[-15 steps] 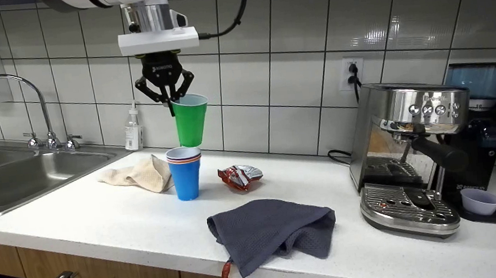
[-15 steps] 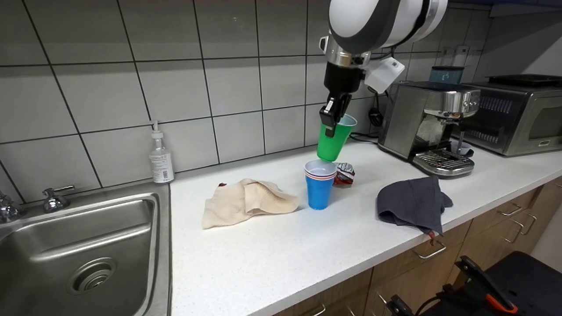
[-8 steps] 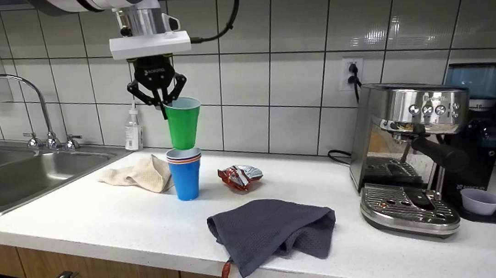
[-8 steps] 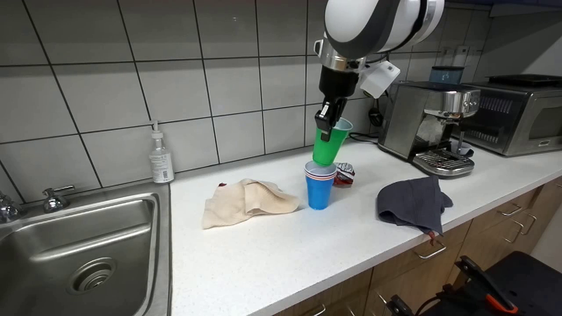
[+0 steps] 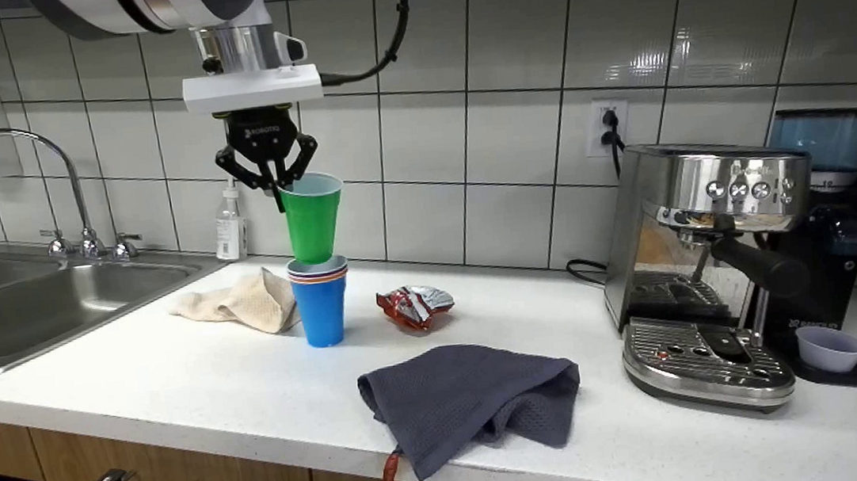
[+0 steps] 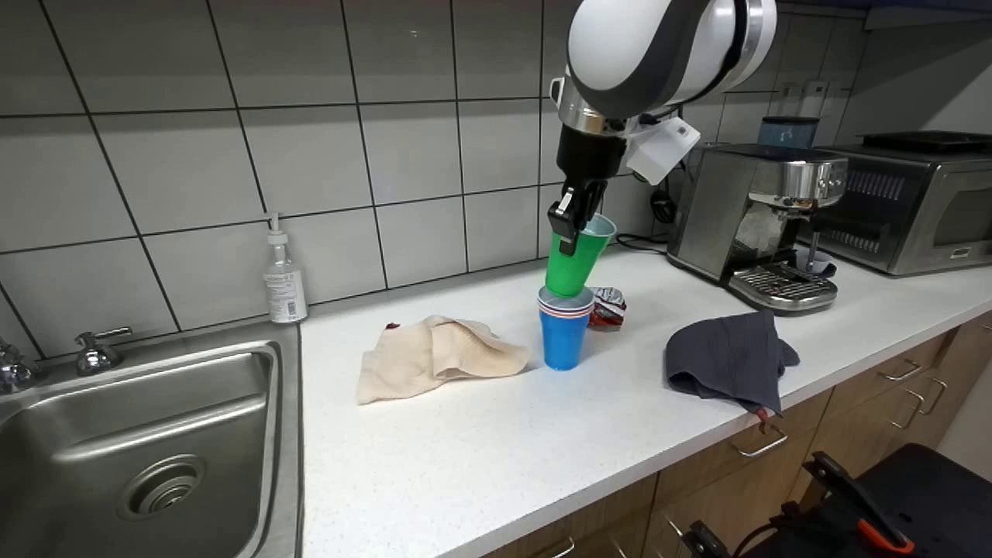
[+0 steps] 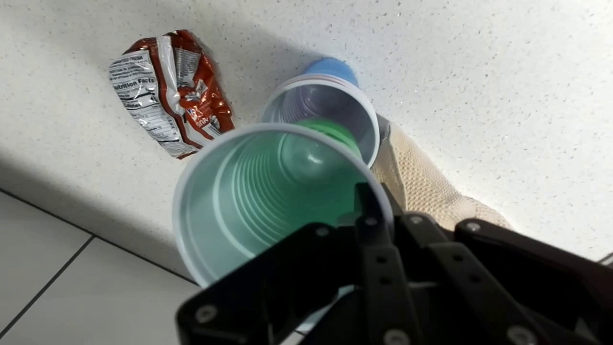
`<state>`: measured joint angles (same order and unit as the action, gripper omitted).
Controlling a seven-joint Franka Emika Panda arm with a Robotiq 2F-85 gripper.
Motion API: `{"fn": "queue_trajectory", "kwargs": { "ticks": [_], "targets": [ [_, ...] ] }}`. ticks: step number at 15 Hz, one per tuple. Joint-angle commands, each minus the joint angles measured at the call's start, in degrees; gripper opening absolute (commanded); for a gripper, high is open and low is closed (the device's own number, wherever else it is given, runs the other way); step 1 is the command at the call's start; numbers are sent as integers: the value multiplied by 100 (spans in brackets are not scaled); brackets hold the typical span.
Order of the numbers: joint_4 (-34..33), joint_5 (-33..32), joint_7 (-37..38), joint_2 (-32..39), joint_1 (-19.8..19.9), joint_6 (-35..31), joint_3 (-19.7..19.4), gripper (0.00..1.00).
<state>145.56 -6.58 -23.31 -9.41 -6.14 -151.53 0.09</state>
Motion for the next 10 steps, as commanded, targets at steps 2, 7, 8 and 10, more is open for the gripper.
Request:
{"fn": "queue_trajectory", "kwargs": {
  "ticks": [2, 7, 8, 10],
  "targets": [
    [25, -99, 281, 136, 61, -229, 106, 1],
    [-6, -266, 553, 345, 115, -450, 139, 1],
    [-7, -321, 623, 384, 126, -491, 143, 1],
    [-19, -465, 797, 476, 151, -550, 149, 1]
  ]
}}
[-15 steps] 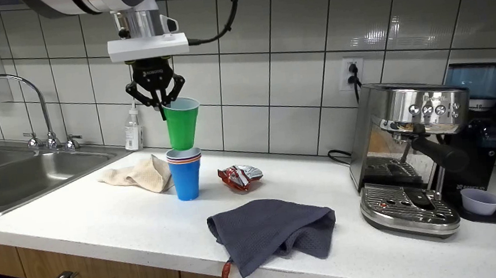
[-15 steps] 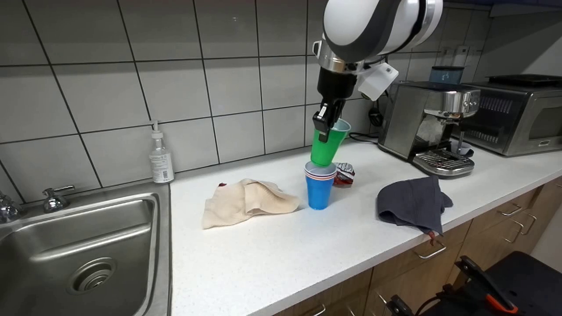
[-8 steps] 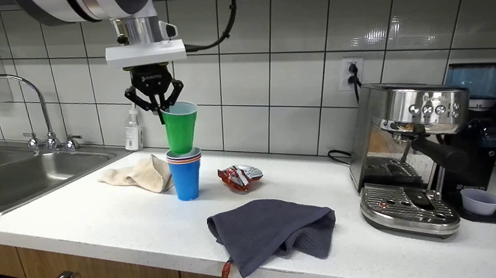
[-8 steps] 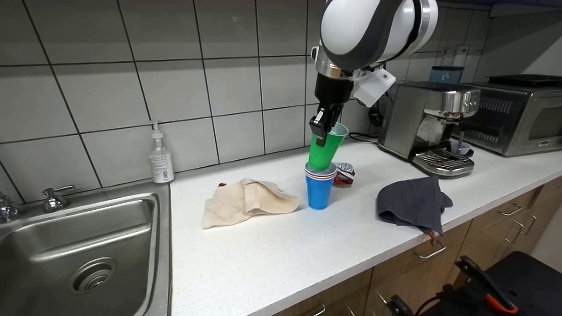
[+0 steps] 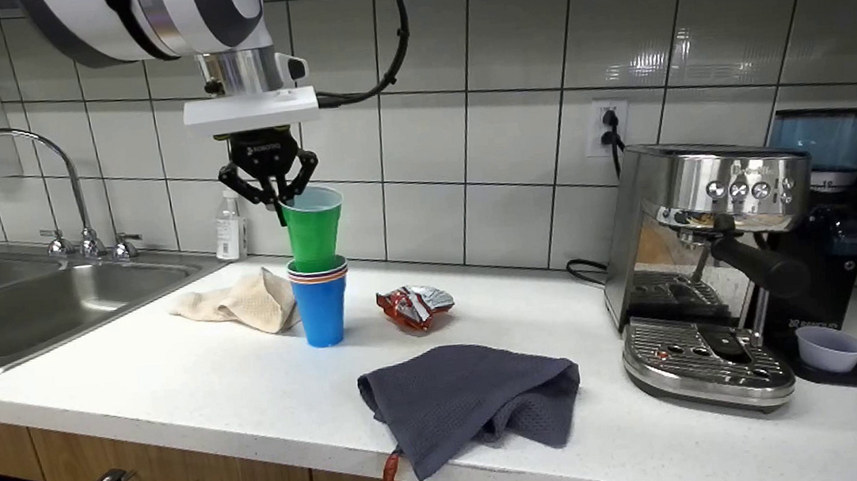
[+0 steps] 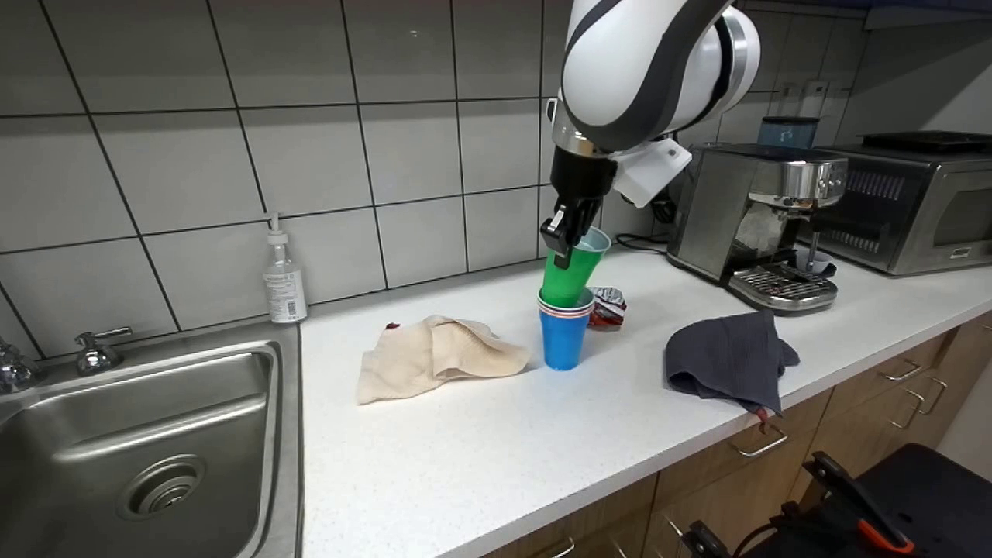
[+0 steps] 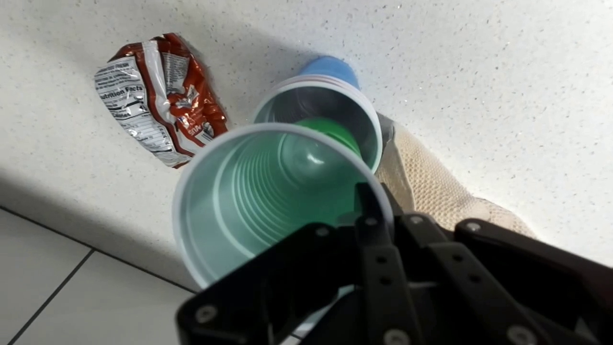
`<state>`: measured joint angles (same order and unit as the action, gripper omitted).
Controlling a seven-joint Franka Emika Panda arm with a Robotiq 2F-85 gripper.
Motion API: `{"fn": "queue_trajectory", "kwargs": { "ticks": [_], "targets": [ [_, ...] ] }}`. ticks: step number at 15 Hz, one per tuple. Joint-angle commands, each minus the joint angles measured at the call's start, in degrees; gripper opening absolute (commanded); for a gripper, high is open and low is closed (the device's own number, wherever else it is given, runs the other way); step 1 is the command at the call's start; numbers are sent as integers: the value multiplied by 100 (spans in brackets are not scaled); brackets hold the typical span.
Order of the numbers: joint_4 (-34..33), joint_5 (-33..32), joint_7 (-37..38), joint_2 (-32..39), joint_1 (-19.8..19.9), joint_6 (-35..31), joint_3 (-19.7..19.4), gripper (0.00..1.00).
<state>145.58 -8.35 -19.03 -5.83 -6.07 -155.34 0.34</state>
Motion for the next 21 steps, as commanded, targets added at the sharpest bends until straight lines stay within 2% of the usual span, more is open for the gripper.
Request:
{"fn": "queue_trajectory", "kwargs": {
  "ticks": [1, 13, 14, 16, 21],
  "targets": [
    [-23, -384, 466, 159, 157, -202, 125, 1],
    [-58, -1167, 1304, 408, 194, -289, 116, 3],
    [-60, -1206, 1346, 409, 196, -273, 116, 28],
    [-64, -1267, 1426, 408, 199, -243, 115, 35],
    [-59, -1219, 1432, 388, 196, -226, 108, 72]
  ]
}}
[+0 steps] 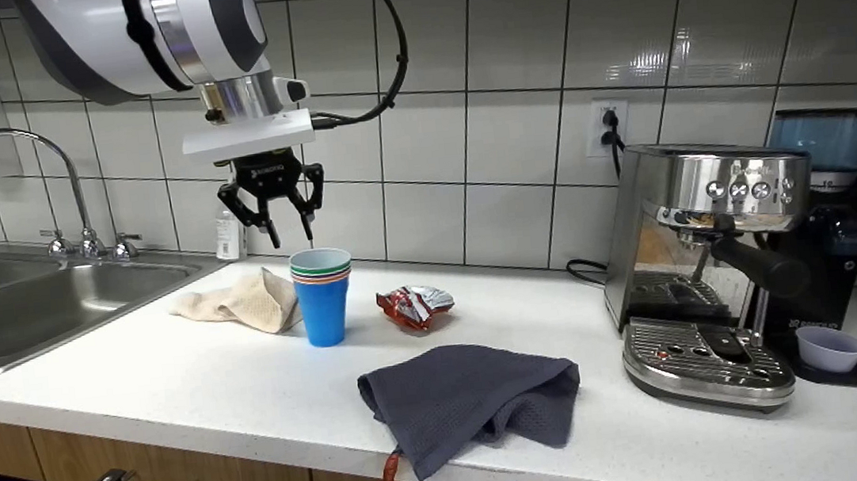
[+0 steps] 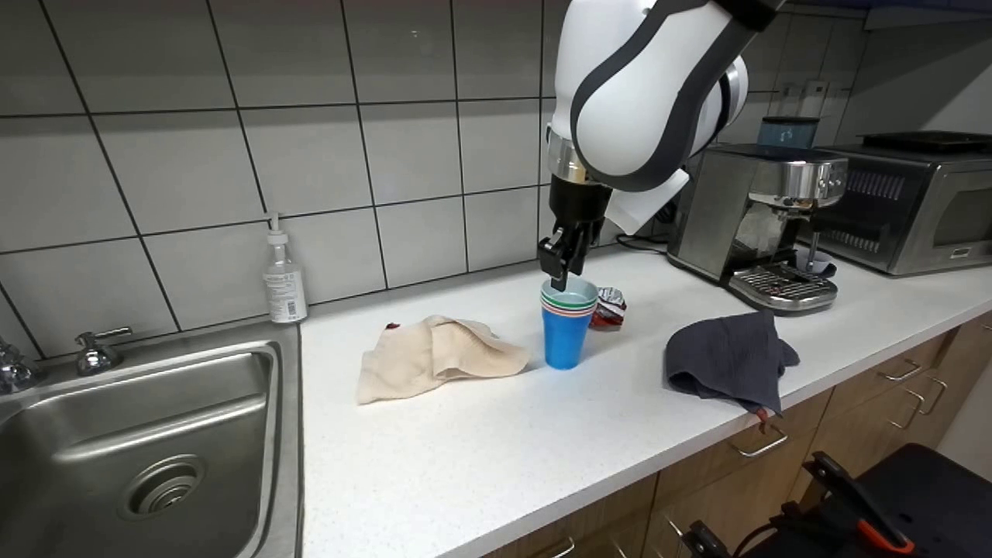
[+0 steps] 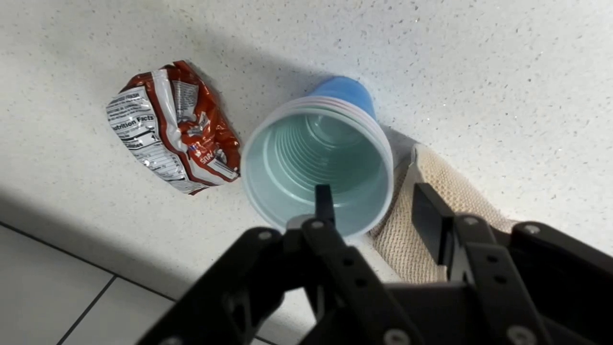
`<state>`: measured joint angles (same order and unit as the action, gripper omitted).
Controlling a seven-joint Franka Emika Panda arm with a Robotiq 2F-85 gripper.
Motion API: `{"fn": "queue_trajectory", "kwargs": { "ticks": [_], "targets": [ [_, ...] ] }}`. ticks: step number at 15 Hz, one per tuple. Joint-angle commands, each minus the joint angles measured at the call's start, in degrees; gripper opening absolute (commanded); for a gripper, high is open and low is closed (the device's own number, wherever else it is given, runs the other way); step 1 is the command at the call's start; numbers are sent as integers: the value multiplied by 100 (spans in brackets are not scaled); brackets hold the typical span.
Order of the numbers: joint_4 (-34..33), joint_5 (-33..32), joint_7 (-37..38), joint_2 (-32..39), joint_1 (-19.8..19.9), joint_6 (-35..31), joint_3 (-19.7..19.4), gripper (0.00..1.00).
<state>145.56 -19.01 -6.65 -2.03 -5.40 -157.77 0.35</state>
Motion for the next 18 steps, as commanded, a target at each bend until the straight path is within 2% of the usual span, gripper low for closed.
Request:
{"fn": "queue_trajectory", "kwargs": {
  "ticks": [1, 4, 9, 12, 18],
  "targets": [
    [-52, -127, 174, -4, 128, 22, 106, 80],
    [-43, 63, 6, -78, 108, 133, 104, 100],
    [39, 814, -514, -291, 64, 423, 77, 100],
    [29, 1427, -1014, -511, 51, 1027, 28, 100],
    [52, 1595, -1331, -962, 110, 1925, -126, 100]
  ]
}}
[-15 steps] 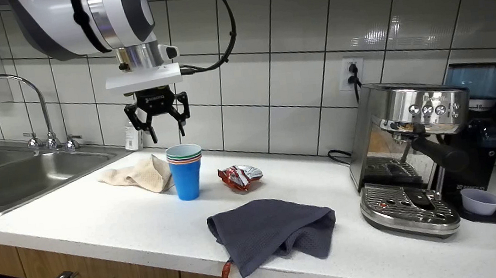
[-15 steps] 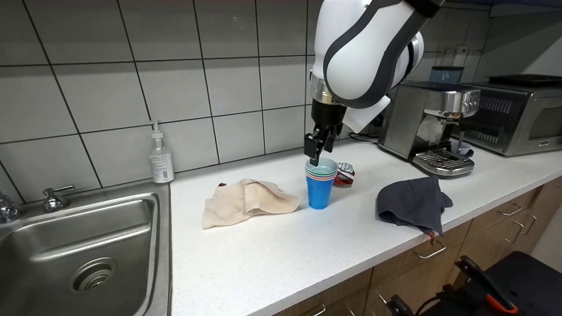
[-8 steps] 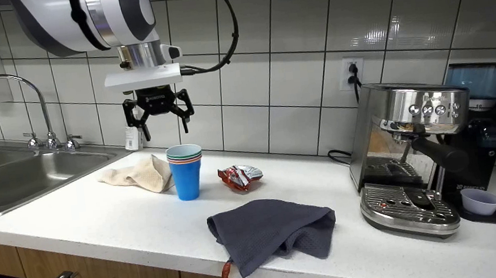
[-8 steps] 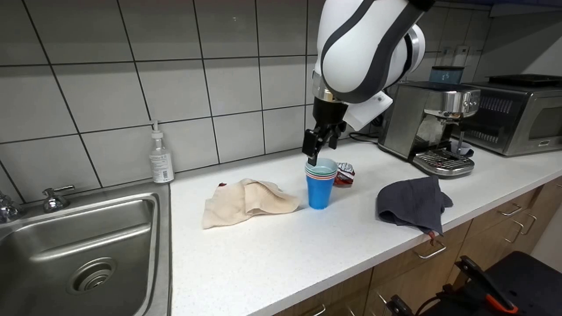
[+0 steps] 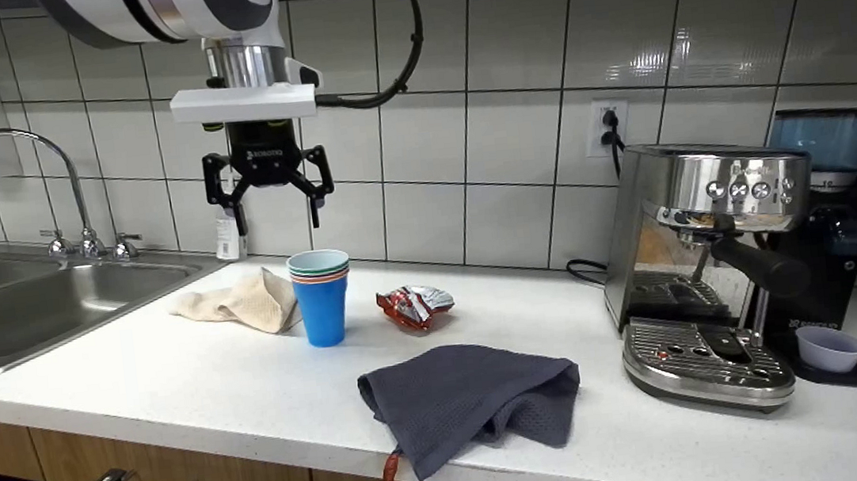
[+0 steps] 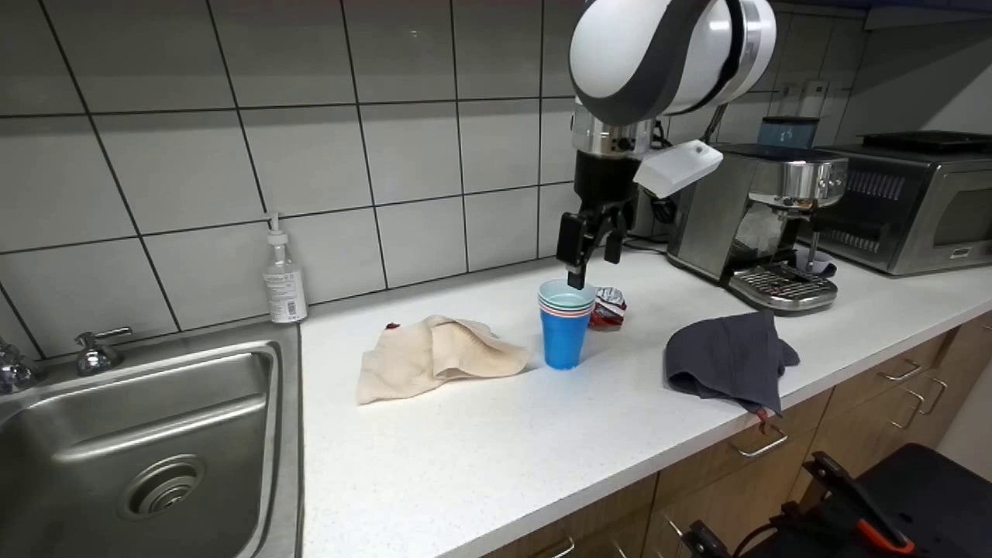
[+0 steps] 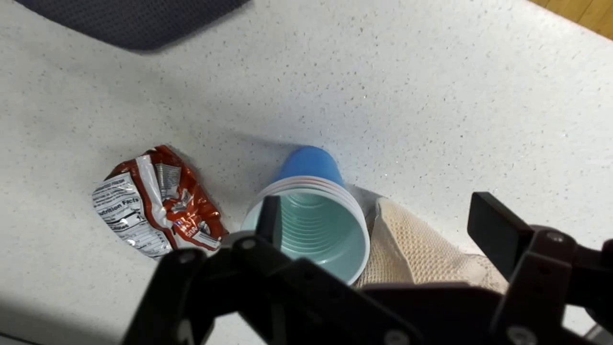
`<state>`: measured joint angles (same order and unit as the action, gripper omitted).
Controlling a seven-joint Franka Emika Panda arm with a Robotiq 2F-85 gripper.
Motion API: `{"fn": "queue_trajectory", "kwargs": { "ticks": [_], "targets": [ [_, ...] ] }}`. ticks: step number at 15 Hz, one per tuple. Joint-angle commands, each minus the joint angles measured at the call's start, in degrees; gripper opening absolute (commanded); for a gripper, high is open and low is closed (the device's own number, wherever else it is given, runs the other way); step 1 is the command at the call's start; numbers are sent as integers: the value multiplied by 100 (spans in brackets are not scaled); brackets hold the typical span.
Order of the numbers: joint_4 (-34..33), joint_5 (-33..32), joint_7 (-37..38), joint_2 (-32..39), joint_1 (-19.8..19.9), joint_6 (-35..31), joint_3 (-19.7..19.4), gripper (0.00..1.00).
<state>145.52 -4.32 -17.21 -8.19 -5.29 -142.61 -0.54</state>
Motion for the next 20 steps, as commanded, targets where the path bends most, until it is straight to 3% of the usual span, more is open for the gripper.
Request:
{"fn": "queue_trajectory", "kwargs": {
  "ticks": [1, 20],
  "targets": [
    [73, 126, -293, -409, 105, 487, -72, 100],
    [636, 367, -1241, -1748, 164, 1421, -794, 100]
  ]
}}
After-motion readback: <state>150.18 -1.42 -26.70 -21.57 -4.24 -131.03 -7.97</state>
